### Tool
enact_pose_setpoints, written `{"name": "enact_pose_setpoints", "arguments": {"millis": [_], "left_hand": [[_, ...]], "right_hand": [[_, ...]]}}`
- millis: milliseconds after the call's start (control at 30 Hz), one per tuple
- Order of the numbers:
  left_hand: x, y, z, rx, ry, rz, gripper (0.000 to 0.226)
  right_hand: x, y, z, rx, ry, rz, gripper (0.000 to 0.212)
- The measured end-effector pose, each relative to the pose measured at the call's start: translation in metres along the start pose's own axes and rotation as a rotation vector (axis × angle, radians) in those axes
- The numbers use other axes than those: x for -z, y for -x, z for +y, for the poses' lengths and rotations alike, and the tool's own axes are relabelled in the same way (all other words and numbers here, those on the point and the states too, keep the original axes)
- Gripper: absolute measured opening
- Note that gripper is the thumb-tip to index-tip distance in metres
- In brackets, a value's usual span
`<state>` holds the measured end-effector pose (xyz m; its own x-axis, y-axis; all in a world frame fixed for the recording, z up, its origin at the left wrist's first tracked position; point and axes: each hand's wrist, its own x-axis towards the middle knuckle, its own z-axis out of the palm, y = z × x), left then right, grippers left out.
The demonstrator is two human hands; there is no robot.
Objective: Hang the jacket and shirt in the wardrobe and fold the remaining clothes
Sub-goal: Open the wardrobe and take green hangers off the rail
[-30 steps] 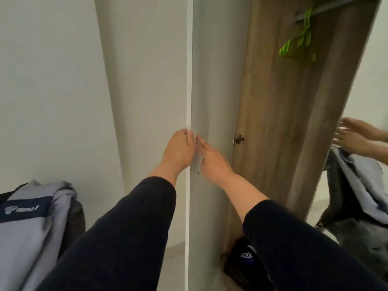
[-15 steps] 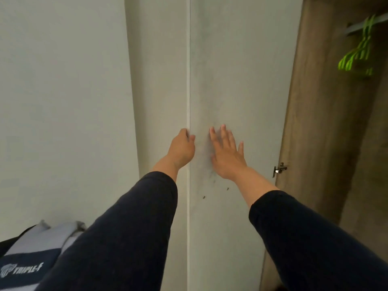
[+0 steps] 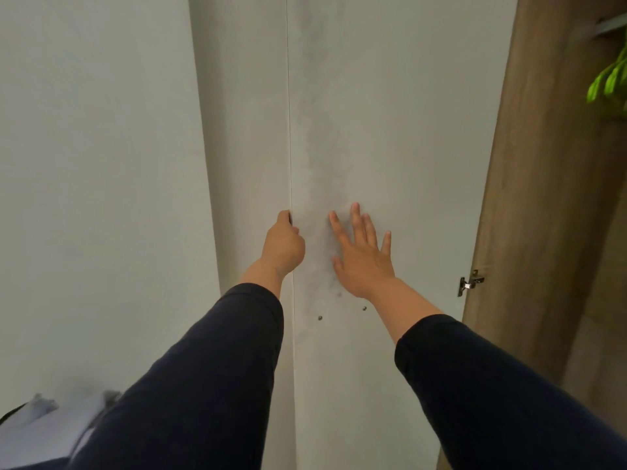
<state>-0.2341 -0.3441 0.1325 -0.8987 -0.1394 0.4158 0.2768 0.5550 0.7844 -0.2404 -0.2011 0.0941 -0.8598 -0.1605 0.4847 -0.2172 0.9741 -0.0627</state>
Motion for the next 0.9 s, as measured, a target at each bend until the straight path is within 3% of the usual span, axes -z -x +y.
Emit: {"name": "enact_pose_setpoints", "arguments": {"millis": [167,300,433,567,700,833,900], "left_hand": [[-0.008,-0.004,0.002,-0.051,0.049,0.072,0.043],[-0.017,-0.005,0.025,-0.221,-0.106,0.415,0.074],[-0.031,-0.009,0.065,-0.44,-0.205,0.577,0.067],[-0.075,-0.013,0.106,-0.626,-0.249,0.429,0.049],[-0.13,-0.023,0.148,-0.763,-0.09,0.216,0.037],[-0.186,-0.04,0.202,-0.783,0.141,-0.114,0.032],[-0.213,-0.055,0.23,-0.767,0.201,-0.198,0.031]], "right_hand": [[0.005,0.0,0.02,0.04,0.024,-0.025,0.07],[0.018,0.006,0.052,-0.019,0.045,-0.046,0.06],[0.047,0.016,0.095,-0.115,0.078,0.003,0.054],[0.079,0.035,0.146,-0.26,0.046,0.083,0.05],[0.114,0.053,0.2,-0.386,0.016,0.184,0.047],[0.149,0.044,0.26,-0.466,0.036,0.284,0.045],[0.164,0.029,0.287,-0.488,0.031,0.346,0.045]]}}
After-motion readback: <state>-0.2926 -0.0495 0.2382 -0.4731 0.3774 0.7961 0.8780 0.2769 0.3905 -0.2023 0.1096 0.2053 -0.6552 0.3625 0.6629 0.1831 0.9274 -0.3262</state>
